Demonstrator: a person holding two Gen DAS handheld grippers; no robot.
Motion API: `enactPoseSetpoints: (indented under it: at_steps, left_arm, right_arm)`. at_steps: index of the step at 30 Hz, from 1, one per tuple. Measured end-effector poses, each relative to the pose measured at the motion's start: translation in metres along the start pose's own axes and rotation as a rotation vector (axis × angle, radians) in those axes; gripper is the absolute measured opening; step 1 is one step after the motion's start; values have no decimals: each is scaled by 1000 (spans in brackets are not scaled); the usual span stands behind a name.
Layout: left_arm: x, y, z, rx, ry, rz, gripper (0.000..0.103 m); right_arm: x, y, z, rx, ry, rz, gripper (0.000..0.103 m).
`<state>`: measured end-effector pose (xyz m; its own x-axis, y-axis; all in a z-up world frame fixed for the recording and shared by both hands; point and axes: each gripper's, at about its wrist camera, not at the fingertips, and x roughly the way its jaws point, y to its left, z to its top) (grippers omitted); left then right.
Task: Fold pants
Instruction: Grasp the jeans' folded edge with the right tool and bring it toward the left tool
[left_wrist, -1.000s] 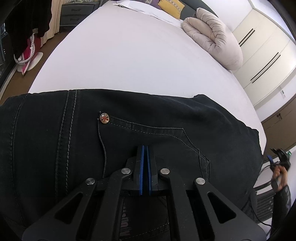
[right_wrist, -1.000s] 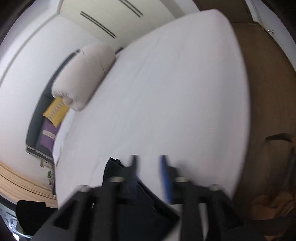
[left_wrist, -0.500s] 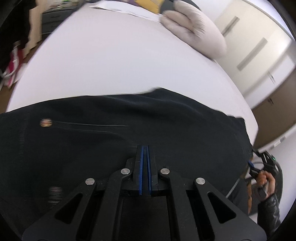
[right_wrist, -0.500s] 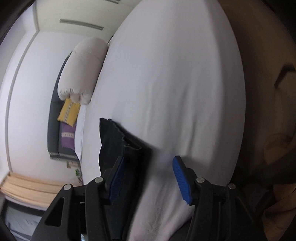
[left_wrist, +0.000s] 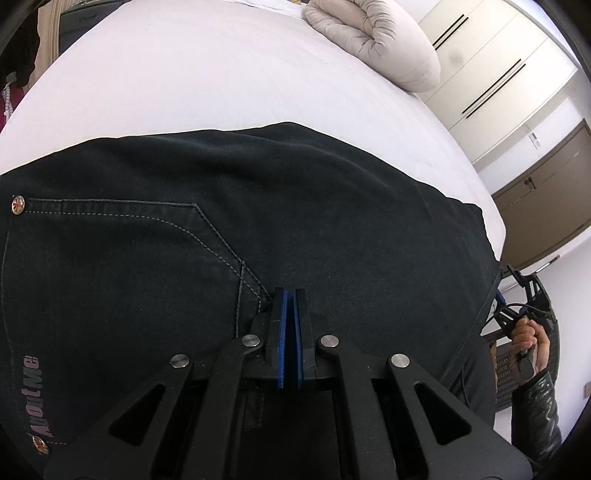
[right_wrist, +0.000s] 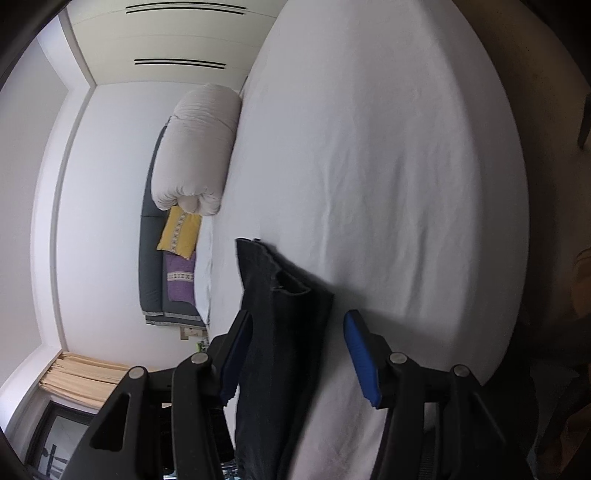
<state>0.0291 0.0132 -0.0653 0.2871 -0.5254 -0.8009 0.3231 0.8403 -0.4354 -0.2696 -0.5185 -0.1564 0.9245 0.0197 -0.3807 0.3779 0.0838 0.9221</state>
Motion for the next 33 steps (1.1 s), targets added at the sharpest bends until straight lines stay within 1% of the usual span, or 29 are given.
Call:
enactPoseSetpoints:
  at_steps: [3, 4, 5, 6, 8, 11, 13, 15, 19, 22, 24, 27, 28, 29, 30, 31, 33]
  left_arm:
    - [0, 3, -3, -1, -4, -5, 3]
    - [0, 3, -4, 0, -5, -6, 3]
    - [3, 3, -2, 0, -6, -7, 3]
    - [2, 3, -3, 0, -7, -8, 3]
    - [3, 4, -2, -1, -8, -11, 3]
    - [3, 7, -4, -3, -8, -15, 3]
    - [4, 8, -4, -3, -8, -17, 3]
    - [3, 9, -4, -6, -8, -22, 3]
    - [2, 13, -4, -9, -9, -27, 3]
    - [2, 17, -3, -18, -9, -36, 3]
    - [1, 19, -3, -27, -10, -45, 3]
    - [-1, 23, -1, -48, -8, -55, 3]
    - [-3, 23, 0, -58, -9, -61, 3]
    - [-5, 24, 1, -72, -11, -70, 3]
    - [-7, 25, 1, -85, -12, -80, 3]
    - [-9, 27, 2, -107, -16, -102, 3]
    - [-12, 29, 4, -138, -24, -140, 3]
  right_arm:
    - [9, 8, -2, -26, 16, 3, 55]
    - [13, 9, -2, -27, 20, 0, 53]
    - [17, 10, -1, -27, 23, 4, 47]
    - [20, 10, -1, -25, 27, 5, 43]
    - [28, 8, 0, -13, 36, -1, 27]
    - [38, 6, 2, -7, 40, -6, 17]
    - [42, 6, 3, -11, 38, -14, 13]
    - [43, 9, 2, -30, 35, -28, 12]
    - [45, 25, -3, -117, 29, -111, 11]
    - [44, 50, -10, -231, 19, -191, 10]
    - [45, 73, -21, -327, 20, -221, 10]
    - [52, 119, -56, -541, 41, -263, 10]
    - [55, 134, -71, -616, 50, -274, 10]
    - [61, 154, -96, -730, 72, -291, 10]
    - [66, 167, -117, -807, 92, -299, 10]
    - [73, 179, -146, -908, 125, -308, 10]
    - [88, 192, -202, -1095, 187, -331, 10]
